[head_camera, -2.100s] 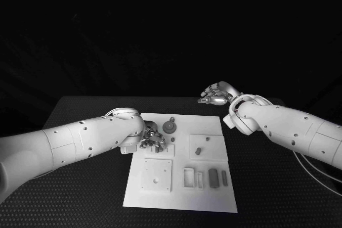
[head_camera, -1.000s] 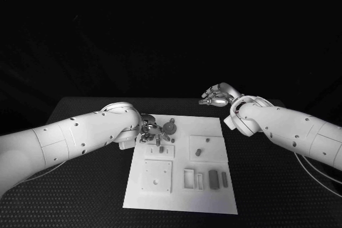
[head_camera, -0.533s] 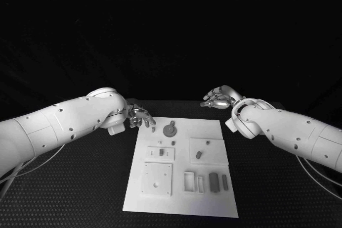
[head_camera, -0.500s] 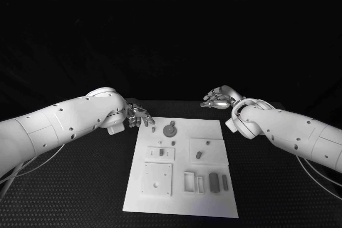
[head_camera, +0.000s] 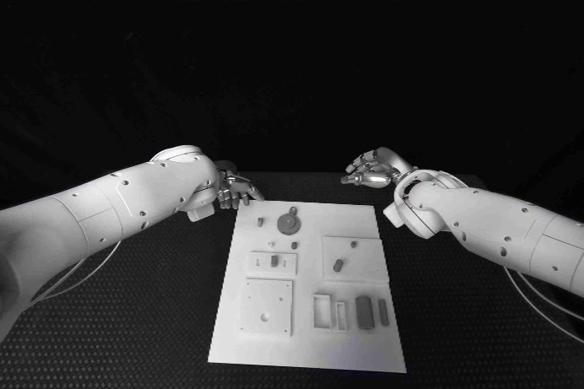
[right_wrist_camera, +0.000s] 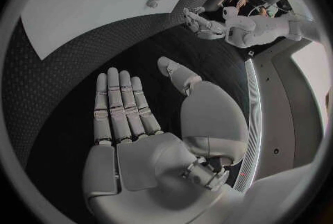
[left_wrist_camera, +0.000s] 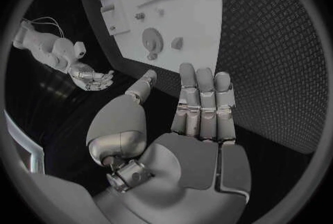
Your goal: Assemble the parts on the task board
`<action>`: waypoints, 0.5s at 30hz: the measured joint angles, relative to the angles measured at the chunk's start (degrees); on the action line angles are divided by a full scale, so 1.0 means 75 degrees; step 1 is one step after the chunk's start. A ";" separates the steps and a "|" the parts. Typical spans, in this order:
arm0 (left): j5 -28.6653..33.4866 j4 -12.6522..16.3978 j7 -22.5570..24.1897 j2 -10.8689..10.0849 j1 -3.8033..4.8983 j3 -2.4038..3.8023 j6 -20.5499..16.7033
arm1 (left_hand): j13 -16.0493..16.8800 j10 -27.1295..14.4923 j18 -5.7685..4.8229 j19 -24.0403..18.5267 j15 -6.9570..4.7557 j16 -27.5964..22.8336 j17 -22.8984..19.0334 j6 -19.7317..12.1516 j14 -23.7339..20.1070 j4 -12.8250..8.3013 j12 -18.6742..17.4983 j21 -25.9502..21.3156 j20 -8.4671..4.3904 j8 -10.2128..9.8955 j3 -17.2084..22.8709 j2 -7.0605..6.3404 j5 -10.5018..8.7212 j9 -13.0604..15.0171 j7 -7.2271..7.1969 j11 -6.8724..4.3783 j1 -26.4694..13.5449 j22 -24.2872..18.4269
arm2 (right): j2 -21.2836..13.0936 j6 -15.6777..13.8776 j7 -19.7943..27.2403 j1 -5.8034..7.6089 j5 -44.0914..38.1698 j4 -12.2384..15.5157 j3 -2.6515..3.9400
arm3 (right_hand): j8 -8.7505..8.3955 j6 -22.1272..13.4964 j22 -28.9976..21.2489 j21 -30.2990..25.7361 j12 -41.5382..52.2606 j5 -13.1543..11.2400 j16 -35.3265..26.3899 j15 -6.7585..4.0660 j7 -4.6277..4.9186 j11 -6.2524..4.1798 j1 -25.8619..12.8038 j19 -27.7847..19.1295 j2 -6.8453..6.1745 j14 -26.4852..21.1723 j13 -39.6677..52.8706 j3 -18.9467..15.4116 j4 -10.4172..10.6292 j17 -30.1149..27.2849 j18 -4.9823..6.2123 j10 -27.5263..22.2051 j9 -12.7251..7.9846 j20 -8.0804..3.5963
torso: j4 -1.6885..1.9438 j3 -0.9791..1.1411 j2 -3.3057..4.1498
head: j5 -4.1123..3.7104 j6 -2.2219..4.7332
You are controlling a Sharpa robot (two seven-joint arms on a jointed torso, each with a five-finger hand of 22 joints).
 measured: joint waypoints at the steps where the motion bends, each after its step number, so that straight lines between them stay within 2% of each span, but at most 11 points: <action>1: -0.0010 -0.0069 0.0010 0.0053 -0.0030 0.0000 0.0014 | -0.0003 -0.0023 0.0000 -0.0015 0.0019 0.0000 -0.0005 -0.0026 -0.0019 0.0031 -0.0001 -0.0012 -0.0012 -0.0006 -0.0004 -0.0013 0.0000 0.0000 0.0022 0.0023 -0.0013 0.0000 | 0.0002 0.0000 0.0000 0.0000 0.0001 0.0001 0.0001 | 0.0000 0.0000 0.0000 0.0000 0.0000 0.0000 0.0000 0.0000 0.0000 0.0000 0.0000 0.0000 0.0000 0.0000 0.0000 0.0000 0.0000 0.0000 0.0000 0.0000 0.0000 0.0000 | -0.0005 -0.0001 0.0006 | 0.0006 0.0003; 7: -0.0083 -0.0410 0.0064 0.0281 -0.0238 -0.0020 0.0166 | -0.0003 -0.0039 0.0000 -0.0043 0.0055 -0.0029 -0.0005 -0.0054 -0.0054 0.0126 -0.0035 -0.0031 0.0014 -0.0006 -0.0019 -0.0110 0.0000 0.0004 0.0048 0.0040 -0.0050 0.0000 | 0.0005 -0.0001 0.0001 -0.0001 0.0004 0.0015 0.0001 | 0.0000 0.0000 0.0001 0.0000 0.0000 0.0030 0.0000 -0.0001 0.0000 0.0000 0.0000 0.0000 0.0000 0.0001 -0.0008 0.0000 0.0000 0.0000 0.0000 0.0000 -0.0002 0.0000 | -0.0048 -0.0015 0.0042 | 0.0018 0.0025; 15: -0.0214 -0.0664 0.0101 0.0417 -0.0316 -0.0061 0.0322 | -0.0003 -0.0039 0.0000 -0.0043 0.0055 -0.0029 -0.0004 -0.0058 -0.0054 0.0311 -0.0056 -0.0059 0.0014 -0.0006 -0.0048 -0.0154 0.0000 0.0030 0.0045 0.0040 -0.0094 0.0021 | 0.0000 -0.0002 0.0002 -0.0001 0.0007 0.0033 0.0001 | 0.0000 0.0000 0.0009 0.0000 0.0000 0.0030 0.0000 -0.0005 -0.0001 0.0000 0.0000 0.0000 0.0000 0.0004 -0.0015 0.0000 0.0000 0.0000 0.0000 0.0000 -0.0007 0.0000 | -0.0083 -0.0025 0.0086 | 0.0025 0.0048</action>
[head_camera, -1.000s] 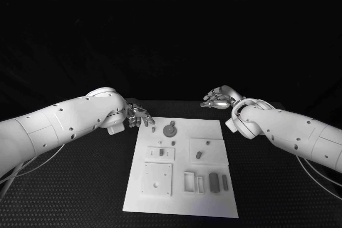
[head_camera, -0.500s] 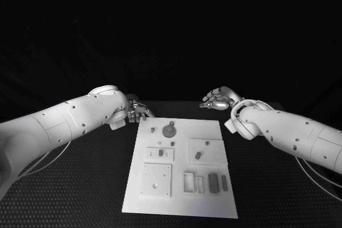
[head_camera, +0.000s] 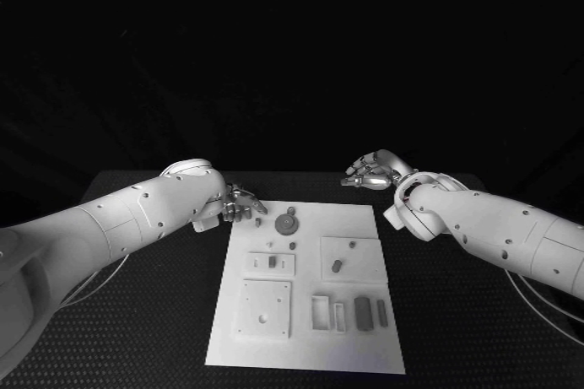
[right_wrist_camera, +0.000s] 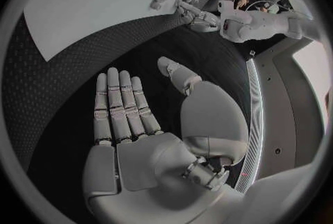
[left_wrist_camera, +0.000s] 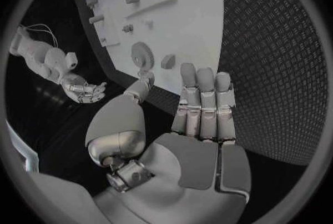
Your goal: Assemble the parts on the task board
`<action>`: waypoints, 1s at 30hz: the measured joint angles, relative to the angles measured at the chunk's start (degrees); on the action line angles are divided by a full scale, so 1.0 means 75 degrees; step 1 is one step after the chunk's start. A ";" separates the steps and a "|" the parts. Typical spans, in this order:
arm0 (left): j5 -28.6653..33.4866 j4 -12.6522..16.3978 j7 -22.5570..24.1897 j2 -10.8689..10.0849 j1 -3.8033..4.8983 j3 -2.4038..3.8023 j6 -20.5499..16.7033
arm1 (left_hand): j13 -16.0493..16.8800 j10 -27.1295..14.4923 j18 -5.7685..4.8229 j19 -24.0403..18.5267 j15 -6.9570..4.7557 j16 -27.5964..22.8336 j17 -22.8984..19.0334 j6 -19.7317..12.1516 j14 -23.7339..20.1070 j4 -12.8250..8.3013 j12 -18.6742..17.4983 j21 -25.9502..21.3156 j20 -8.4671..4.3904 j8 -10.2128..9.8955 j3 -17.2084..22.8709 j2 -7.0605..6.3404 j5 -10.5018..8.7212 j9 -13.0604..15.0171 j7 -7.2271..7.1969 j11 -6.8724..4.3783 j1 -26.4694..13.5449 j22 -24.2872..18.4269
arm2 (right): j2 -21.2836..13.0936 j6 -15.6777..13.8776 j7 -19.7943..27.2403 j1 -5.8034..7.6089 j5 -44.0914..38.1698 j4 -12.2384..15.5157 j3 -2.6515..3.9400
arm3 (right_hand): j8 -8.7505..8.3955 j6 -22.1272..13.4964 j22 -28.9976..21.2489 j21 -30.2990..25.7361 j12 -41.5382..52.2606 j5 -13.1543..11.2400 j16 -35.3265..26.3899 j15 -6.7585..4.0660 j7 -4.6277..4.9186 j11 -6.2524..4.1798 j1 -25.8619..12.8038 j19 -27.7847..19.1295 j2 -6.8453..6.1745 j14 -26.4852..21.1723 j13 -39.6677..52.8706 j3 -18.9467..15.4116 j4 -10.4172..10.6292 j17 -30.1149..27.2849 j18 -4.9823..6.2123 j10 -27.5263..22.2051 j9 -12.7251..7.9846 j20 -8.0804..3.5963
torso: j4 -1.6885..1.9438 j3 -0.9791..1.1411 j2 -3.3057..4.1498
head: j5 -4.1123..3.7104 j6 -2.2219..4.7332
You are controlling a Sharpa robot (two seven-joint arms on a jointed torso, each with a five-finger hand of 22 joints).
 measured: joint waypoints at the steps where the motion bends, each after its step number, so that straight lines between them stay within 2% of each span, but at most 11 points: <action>1: -0.0022 -0.0024 0.0006 0.0005 -0.0003 -0.0001 0.0023 | 0.0000 0.0000 0.0000 0.0000 0.0000 0.0000 0.0000 -0.0022 0.0000 0.0059 -0.0011 0.0000 0.0000 0.0010 -0.0004 -0.0005 0.0000 0.0036 -0.0021 0.0000 -0.0051 0.0005 | 0.0000 0.0000 0.0000 0.0000 0.0000 0.0000 0.0000 | 0.0000 0.0000 0.0000 0.0000 0.0000 0.0000 0.0000 0.0000 0.0000 0.0000 0.0000 0.0000 0.0000 0.0000 0.0000 0.0000 0.0000 0.0000 0.0000 0.0000 0.0000 0.0000 | -0.0005 0.0000 0.0005 | 0.0001 0.0003; 10: -0.0085 -0.0069 0.0090 0.0040 0.0000 -0.0009 0.0213 | 0.0020 0.0000 0.0000 -0.0054 0.0000 0.0000 0.0000 -0.0021 0.0000 0.0150 -0.0011 0.0000 -0.0001 0.0055 -0.0036 0.0113 0.0000 0.0050 -0.0022 0.0000 -0.0131 0.0057 | 0.0003 -0.0001 0.0002 0.0000 0.0002 0.0003 0.0000 | 0.0000 0.0000 0.0000 0.0000 0.0000 0.0000 0.0000 0.0019 0.0000 0.0000 0.0000 0.0000 0.0000 -0.0020 -0.0003 0.0000 0.0000 0.0000 0.0001 0.0000 0.0001 0.0000 | -0.0012 0.0003 0.0011 | -0.0010 -0.0001; 15: -0.0083 -0.0060 0.0134 0.0062 -0.0007 -0.0011 0.0436 | 0.0023 0.0015 0.0001 -0.0072 0.0039 0.0000 0.0011 0.0129 -0.0039 -0.0011 -0.0040 0.0000 0.0016 0.0075 -0.0197 0.0460 0.0000 0.0091 -0.0061 -0.0014 0.0021 0.0114 | 0.0010 -0.0001 0.0002 0.0000 0.0003 0.0003 0.0000 | 0.0000 0.0000 0.0007 0.0000 0.0000 0.0000 0.0000 0.0019 0.0000 0.0000 0.0000 0.0000 0.0000 -0.0020 -0.0007 0.0000 0.0000 0.0000 0.0000 0.0000 -0.0005 0.0000 | -0.0009 0.0003 0.0010 | -0.0017 -0.0007; 19: -0.0079 -0.0081 0.0153 0.0057 -0.0011 -0.0013 0.0570 | -0.0006 0.0034 0.0000 -0.0083 0.0039 0.0000 0.0002 0.0179 -0.0039 -0.0129 -0.0092 -0.0030 0.0027 0.0121 -0.0232 0.0584 0.0000 0.0103 -0.0099 -0.0033 0.0139 0.0130 | 0.0010 -0.0001 0.0002 0.0000 0.0003 0.0003 0.0000 | 0.0000 0.0001 0.0007 0.0000 0.0000 0.0000 0.0000 0.0019 -0.0001 0.0000 0.0000 0.0000 0.0000 -0.0020 -0.0007 0.0000 0.0000 0.0001 0.0000 0.0000 -0.0006 0.0000 | -0.0007 0.0003 0.0009 | -0.0022 -0.0010; 22: -0.0076 -0.0099 0.0172 0.0050 -0.0011 -0.0013 0.0641 | -0.0010 0.0075 0.0000 -0.0083 0.0039 0.0000 -0.0004 0.0212 -0.0039 -0.0261 -0.0128 -0.0030 0.0027 0.0141 -0.0262 0.0765 0.0000 0.0103 -0.0090 -0.0041 0.0254 0.0148 | 0.0010 0.0000 0.0002 0.0000 0.0004 0.0003 0.0000 | 0.0000 0.0001 0.0007 0.0000 0.0000 0.0000 0.0000 0.0019 -0.0001 0.0000 0.0000 0.0000 0.0000 -0.0020 -0.0011 0.0000 0.0000 0.0000 0.0001 0.0000 -0.0006 0.0000 | -0.0007 0.0003 0.0009 | -0.0023 -0.0012; 30: -0.0074 -0.0101 0.0216 0.0050 -0.0009 -0.0012 0.0733 | -0.0016 0.0138 0.0000 -0.0083 0.0040 0.0000 -0.0013 0.0239 -0.0039 -0.0476 -0.0180 -0.0058 0.0028 0.0142 -0.0319 0.1001 0.0000 0.0079 -0.0117 -0.0031 0.0427 0.0173 | 0.0038 0.0000 0.0002 0.0000 0.0004 -0.0010 0.0000 | 0.0000 0.0001 0.0014 0.0000 0.0000 0.0000 0.0000 0.0019 -0.0001 0.0000 0.0000 0.0000 0.0000 -0.0019 -0.0014 0.0000 0.0000 0.0001 0.0000 0.0000 -0.0006 0.0000 | -0.0004 0.0003 0.0009 | -0.0033 -0.0021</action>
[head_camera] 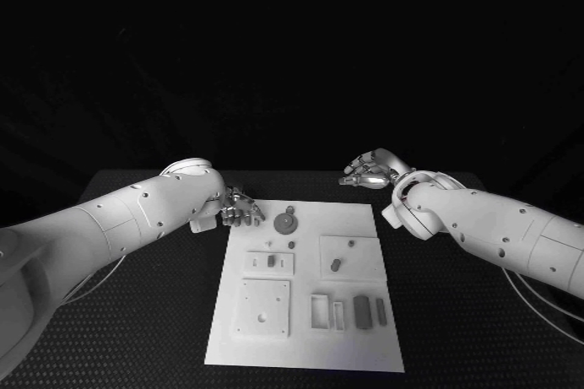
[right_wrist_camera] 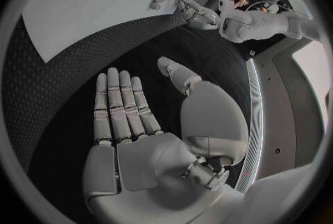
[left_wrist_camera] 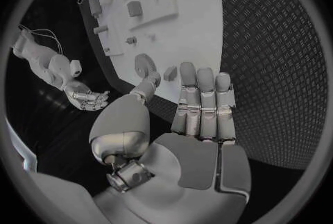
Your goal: Assemble the parts on the task board
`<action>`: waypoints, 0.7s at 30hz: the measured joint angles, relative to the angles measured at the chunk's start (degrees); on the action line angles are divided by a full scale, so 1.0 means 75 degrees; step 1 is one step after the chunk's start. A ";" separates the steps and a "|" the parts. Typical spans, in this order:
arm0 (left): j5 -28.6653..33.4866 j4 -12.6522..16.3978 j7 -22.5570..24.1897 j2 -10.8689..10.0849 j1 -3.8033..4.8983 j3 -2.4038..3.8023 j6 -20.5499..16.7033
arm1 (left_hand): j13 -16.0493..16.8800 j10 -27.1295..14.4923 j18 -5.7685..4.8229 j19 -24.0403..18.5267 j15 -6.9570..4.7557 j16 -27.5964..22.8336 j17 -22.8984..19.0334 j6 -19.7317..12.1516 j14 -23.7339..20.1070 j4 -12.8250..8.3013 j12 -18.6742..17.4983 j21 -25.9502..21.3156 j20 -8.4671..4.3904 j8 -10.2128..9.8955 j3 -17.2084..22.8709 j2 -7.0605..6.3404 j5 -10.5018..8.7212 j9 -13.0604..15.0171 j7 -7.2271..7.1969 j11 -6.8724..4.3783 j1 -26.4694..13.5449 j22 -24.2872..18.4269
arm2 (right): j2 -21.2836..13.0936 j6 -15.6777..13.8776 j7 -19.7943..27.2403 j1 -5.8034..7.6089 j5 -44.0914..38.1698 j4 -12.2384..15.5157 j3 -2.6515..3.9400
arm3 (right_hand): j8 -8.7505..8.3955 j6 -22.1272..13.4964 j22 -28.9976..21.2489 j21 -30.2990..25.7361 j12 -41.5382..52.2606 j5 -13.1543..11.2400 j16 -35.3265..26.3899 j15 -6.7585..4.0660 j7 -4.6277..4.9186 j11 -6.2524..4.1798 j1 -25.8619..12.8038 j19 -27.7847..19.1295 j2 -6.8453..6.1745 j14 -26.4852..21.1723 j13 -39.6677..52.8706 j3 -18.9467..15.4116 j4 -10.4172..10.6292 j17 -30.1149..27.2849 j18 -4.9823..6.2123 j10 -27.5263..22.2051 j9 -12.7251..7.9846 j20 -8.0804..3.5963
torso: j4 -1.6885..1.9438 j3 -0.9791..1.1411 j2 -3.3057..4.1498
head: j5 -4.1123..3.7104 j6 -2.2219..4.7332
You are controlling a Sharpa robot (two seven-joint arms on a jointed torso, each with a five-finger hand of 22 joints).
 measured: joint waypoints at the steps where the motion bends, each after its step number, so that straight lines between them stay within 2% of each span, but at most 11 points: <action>1: 0.0001 0.0000 0.0002 0.0001 0.0000 0.0000 0.0003 | -0.0005 0.0016 0.0000 0.0000 0.0000 0.0000 0.0000 0.0017 0.0000 -0.0021 0.0000 0.0000 0.0000 0.0000 0.0022 0.0047 0.0000 -0.0016 0.0016 -0.0015 0.0028 0.0000 | 0.0005 0.0000 0.0000 0.0000 0.0000 -0.0001 0.0000 | 0.0000 0.0000 0.0000 0.0000 0.0000 0.0000 0.0000 0.0000 0.0000 0.0000 0.0000 0.0000 0.0000 0.0000 0.0000 0.0000 0.0000 0.0000 0.0000 0.0000 0.0000 0.0000 | 0.0000 0.0000 0.0000 | 0.0000 -0.0002; 3: 0.0001 -0.0003 0.0005 0.0009 -0.0004 -0.0002 0.0003 | -0.0005 0.0029 0.0001 0.0000 0.0000 0.0000 -0.0012 0.0031 0.0000 -0.0125 -0.0038 0.0000 0.0000 0.0000 0.0031 0.0184 0.0000 -0.0021 0.0024 -0.0029 0.0112 0.0015 | 0.0012 0.0000 0.0001 0.0000 0.0000 -0.0006 0.0000 | 0.0000 0.0000 0.0000 0.0000 0.0000 0.0030 0.0000 0.0000 0.0000 0.0000 0.0000 0.0000 0.0000 0.0000 0.0000 0.0000 0.0000 0.0000 0.0000 0.0000 0.0000 0.0000 | 0.0000 0.0001 0.0000 | 0.0003 -0.0004; 8: 0.0002 -0.0030 0.0041 0.0015 -0.0012 -0.0002 -0.0007 | -0.0013 0.0032 0.0000 0.0000 0.0000 0.0000 -0.0021 0.0043 0.0000 -0.0241 -0.0060 -0.0030 0.0000 -0.0013 0.0029 0.0284 0.0000 -0.0023 0.0013 -0.0032 0.0213 0.0024 | 0.0017 0.0000 0.0001 0.0000 0.0001 -0.0013 0.0000 | 0.0000 0.0000 -0.0001 0.0000 0.0000 0.0030 0.0000 0.0000 0.0000 0.0000 0.0000 0.0000 0.0000 0.0000 -0.0007 -0.0022 0.0022 0.0000 0.0000 0.0000 0.0000 0.0000 | 0.0000 0.0001 0.0001 | 0.0010 -0.0010; 21: 0.0113 -0.0110 0.0108 0.0049 -0.0022 -0.0006 -0.0033 | -0.0016 0.0069 0.0000 0.0001 0.0030 -0.0035 -0.0041 0.0012 0.0029 -0.0312 -0.0126 -0.0063 0.0000 -0.0092 -0.0002 0.0322 0.0000 -0.0055 0.0045 -0.0013 0.0251 0.0031 | 0.0030 0.0001 0.0002 0.0000 0.0002 -0.0020 0.0000 | 0.0000 0.0001 0.0006 0.0000 0.0000 0.0029 0.0000 -0.0001 0.0000 0.0000 0.0000 0.0000 0.0000 0.0001 -0.0012 -0.0022 0.0022 -0.0004 0.0000 0.0000 -0.0006 0.0000 | -0.0003 -0.0001 0.0003 | 0.0013 -0.0007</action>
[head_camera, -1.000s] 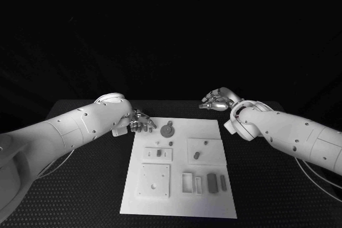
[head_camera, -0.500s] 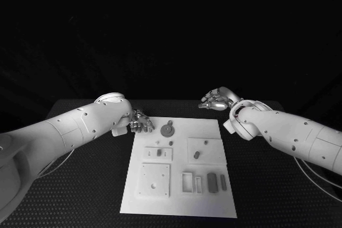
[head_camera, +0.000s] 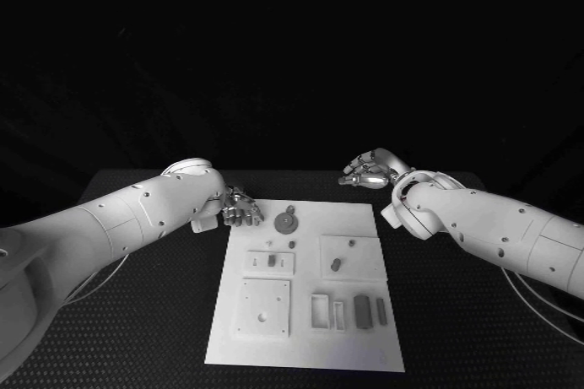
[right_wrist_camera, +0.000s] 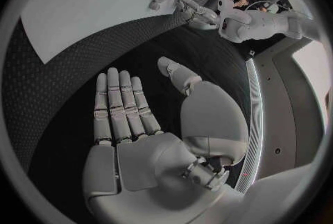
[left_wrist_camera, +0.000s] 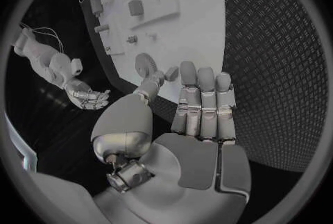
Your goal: Assemble the parts on the task board
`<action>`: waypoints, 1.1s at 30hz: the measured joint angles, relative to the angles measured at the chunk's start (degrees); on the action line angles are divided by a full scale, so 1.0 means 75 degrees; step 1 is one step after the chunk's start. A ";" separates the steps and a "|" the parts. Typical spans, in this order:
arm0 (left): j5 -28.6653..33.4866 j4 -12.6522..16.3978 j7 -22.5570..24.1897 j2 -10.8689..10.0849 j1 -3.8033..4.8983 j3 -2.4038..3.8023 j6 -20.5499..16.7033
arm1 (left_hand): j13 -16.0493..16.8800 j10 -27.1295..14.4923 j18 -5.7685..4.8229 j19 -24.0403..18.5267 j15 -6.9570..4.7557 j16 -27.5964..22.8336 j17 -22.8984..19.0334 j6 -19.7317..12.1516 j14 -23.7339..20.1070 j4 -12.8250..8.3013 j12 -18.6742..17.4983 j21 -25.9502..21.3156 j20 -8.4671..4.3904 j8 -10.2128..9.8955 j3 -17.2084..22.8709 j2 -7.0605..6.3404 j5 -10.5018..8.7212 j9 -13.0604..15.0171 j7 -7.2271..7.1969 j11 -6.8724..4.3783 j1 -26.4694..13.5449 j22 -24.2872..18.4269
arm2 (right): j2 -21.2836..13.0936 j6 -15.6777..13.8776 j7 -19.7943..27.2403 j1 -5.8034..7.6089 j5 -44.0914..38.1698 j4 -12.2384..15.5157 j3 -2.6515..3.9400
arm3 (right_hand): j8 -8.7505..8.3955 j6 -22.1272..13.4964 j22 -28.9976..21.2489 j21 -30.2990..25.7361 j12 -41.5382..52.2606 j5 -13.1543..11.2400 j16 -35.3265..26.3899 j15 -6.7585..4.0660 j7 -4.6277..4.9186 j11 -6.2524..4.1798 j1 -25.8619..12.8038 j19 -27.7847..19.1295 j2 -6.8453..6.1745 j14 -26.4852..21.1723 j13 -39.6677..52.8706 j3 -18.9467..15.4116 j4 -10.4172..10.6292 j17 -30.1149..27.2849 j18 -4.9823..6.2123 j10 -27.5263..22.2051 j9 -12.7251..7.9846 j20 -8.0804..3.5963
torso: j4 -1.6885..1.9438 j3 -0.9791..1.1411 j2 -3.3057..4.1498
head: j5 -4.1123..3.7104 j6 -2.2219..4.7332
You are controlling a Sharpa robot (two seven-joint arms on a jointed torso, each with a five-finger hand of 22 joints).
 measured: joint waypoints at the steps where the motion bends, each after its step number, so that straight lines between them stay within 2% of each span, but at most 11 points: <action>1: 0.0010 -0.0006 0.0004 0.0004 0.0000 0.0000 0.0000 | -0.0004 0.0000 0.0001 0.0000 0.0000 0.0000 0.0000 -0.0001 0.0000 0.0000 0.0000 0.0000 0.0000 -0.0001 0.0000 0.0000 0.0000 0.0000 0.0001 0.0000 0.0000 0.0000 | 0.0001 0.0000 0.0000 0.0000 0.0000 -0.0001 0.0000 | 0.0000 0.0000 0.0000 0.0000 0.0000 0.0000 0.0000 0.0000 0.0000 0.0000 0.0000 0.0000 0.0000 0.0000 0.0000 0.0000 0.0000 -0.0002 0.0000 0.0000 0.0000 0.0000 | 0.0000 -0.0001 0.0000 | 0.0001 0.0000; 4: 0.0063 -0.0024 0.0014 0.0010 0.0000 0.0000 0.0000 | -0.0004 0.0000 0.0001 0.0000 0.0000 0.0000 -0.0010 -0.0006 0.0000 -0.0056 -0.0030 0.0000 0.0000 -0.0006 0.0019 0.0060 0.0000 -0.0029 0.0006 0.0000 0.0060 0.0002 | 0.0007 0.0001 0.0000 0.0000 0.0001 -0.0006 0.0000 | 0.0000 0.0000 0.0001 0.0000 0.0000 0.0000 0.0000 0.0000 0.0000 0.0000 0.0000 0.0000 0.0000 0.0000 -0.0008 0.0000 0.0000 -0.0002 0.0000 0.0000 0.0000 0.0000 | 0.0000 -0.0001 0.0001 | 0.0007 0.0000; 14: 0.0290 -0.0049 0.0100 0.0047 -0.0011 -0.0003 -0.0035 | -0.0004 0.0032 0.0001 0.0000 0.0020 0.0000 -0.0022 0.0033 0.0019 -0.0429 -0.0088 -0.0062 0.0000 -0.0020 0.0174 0.0537 -0.0001 -0.0075 0.0024 0.0024 0.0537 0.0057 | 0.0041 0.0005 0.0000 0.0000 0.0004 -0.0035 0.0000 | 0.0000 0.0000 0.0006 0.0000 0.0000 0.0000 0.0000 -0.0001 0.0000 0.0000 0.0000 0.0000 0.0000 0.0001 -0.0007 0.0000 0.0000 -0.0002 0.0000 0.0000 -0.0006 0.0000 | -0.0001 0.0001 0.0001 | 0.0018 -0.0009; 17: 0.0338 -0.0050 0.0123 0.0048 -0.0012 -0.0003 -0.0054 | -0.0004 0.0110 0.0001 0.0059 0.0030 0.0000 -0.0027 0.0183 0.0029 -0.0325 -0.0132 -0.0093 -0.0027 0.0039 0.0550 0.0519 -0.0001 -0.0069 -0.0045 -0.0023 0.0709 0.0064 | 0.0042 0.0006 0.0000 0.0000 0.0005 -0.0039 0.0000 | 0.0000 0.0000 0.0006 0.0000 0.0000 0.0000 0.0000 -0.0001 0.0000 0.0000 0.0000 0.0000 0.0000 0.0002 -0.0015 0.0000 0.0000 -0.0002 0.0000 0.0000 -0.0006 0.0000 | -0.0001 0.0001 0.0001 | 0.0020 -0.0012; 18: 0.0355 -0.0050 0.0131 0.0048 -0.0012 -0.0002 -0.0064 | -0.0003 0.0123 0.0001 0.0059 0.0030 0.0000 -0.0027 0.0241 0.0029 -0.0306 -0.0135 -0.0093 -0.0027 0.0068 0.0648 0.0571 -0.0001 -0.0060 -0.0053 -0.0013 0.0778 0.0074 | 0.0042 0.0006 0.0000 0.0000 0.0005 -0.0039 0.0000 | 0.0000 0.0000 0.0006 0.0000 0.0000 0.0000 0.0000 -0.0005 -0.0001 0.0000 0.0000 0.0000 0.0000 0.0005 -0.0015 0.0000 0.0000 -0.0002 0.0000 0.0000 -0.0006 0.0000 | -0.0002 0.0001 0.0001 | 0.0021 -0.0012; 26: 0.0431 -0.0018 0.0155 -0.0007 -0.0023 -0.0002 -0.0162 | 0.0030 0.0211 0.0001 0.0132 0.0036 0.0000 -0.0025 0.0473 0.0129 -0.0337 -0.0139 -0.0092 -0.0046 0.0157 0.0895 0.0662 -0.0030 -0.0029 -0.0121 -0.0096 0.0887 0.0135 | 0.0042 0.0010 -0.0002 0.0000 0.0007 -0.0045 0.0000 | 0.0000 -0.0027 0.0013 0.0000 0.0000 0.0000 0.0000 -0.0005 -0.0028 0.0000 0.0000 0.0000 0.0000 0.0005 -0.0014 0.0000 0.0000 -0.0001 0.0000 0.0000 -0.0006 0.0000 | -0.0004 0.0000 0.0001 | 0.0013 -0.0022; 33: 0.0695 0.0251 0.0116 -0.0311 -0.0033 0.0002 -0.0317 | 0.0089 0.0392 0.0001 0.0290 -0.0033 0.0092 0.0008 0.0577 0.0281 -0.0440 -0.0140 -0.0084 -0.0096 0.0214 0.0998 0.0681 0.0018 -0.0039 -0.0143 -0.0158 0.0926 0.0201 | 0.0005 0.0014 -0.0004 0.0000 0.0009 -0.0047 0.0000 | 0.0000 -0.0027 0.0013 -0.0029 0.0000 0.0000 0.0000 -0.0005 -0.0028 0.0000 0.0000 0.0000 0.0000 0.0006 -0.0022 0.0000 0.0000 -0.0001 0.0000 0.0000 -0.0009 0.0000 | 0.0002 0.0001 -0.0004 | 0.0003 -0.0030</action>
